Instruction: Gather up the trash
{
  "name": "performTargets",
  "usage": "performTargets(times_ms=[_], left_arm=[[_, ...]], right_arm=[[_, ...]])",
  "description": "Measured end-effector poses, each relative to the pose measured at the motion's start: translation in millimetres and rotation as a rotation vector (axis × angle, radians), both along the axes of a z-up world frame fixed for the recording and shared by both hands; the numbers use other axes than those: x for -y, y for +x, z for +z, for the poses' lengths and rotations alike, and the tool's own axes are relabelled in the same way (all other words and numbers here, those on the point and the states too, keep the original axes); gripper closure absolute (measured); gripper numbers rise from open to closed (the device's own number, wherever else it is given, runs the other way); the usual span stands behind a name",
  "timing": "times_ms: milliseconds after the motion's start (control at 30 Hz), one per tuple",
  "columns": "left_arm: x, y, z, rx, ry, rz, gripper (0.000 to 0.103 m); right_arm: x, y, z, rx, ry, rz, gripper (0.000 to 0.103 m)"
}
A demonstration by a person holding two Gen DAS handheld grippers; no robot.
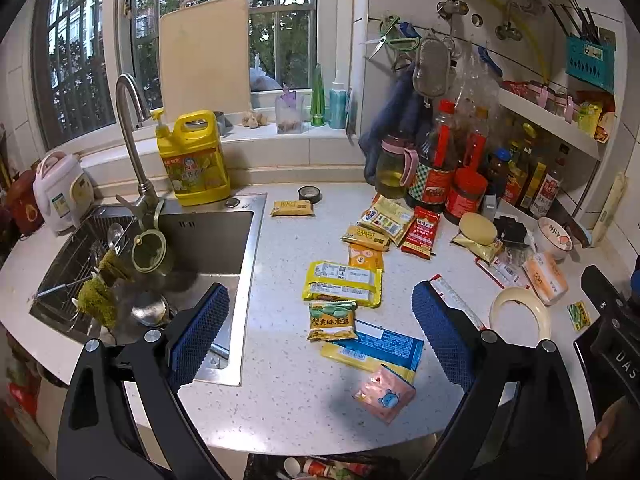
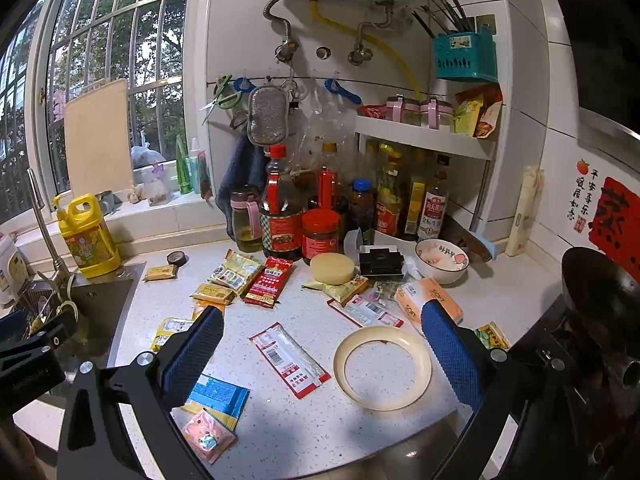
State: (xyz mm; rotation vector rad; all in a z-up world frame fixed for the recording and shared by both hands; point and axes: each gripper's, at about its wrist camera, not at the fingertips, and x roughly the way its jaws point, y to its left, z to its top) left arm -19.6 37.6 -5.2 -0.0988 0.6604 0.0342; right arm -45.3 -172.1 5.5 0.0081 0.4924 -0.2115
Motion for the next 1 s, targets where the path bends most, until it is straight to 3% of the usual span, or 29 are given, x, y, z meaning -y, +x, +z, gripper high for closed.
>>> performTargets(times_ms=[1000], left_arm=[[2.3, 0.6, 1.7, 0.001, -0.008, -0.003, 0.012]], right_arm=[[0.4, -3.0, -0.2, -0.003, 0.001, -0.008, 0.005]])
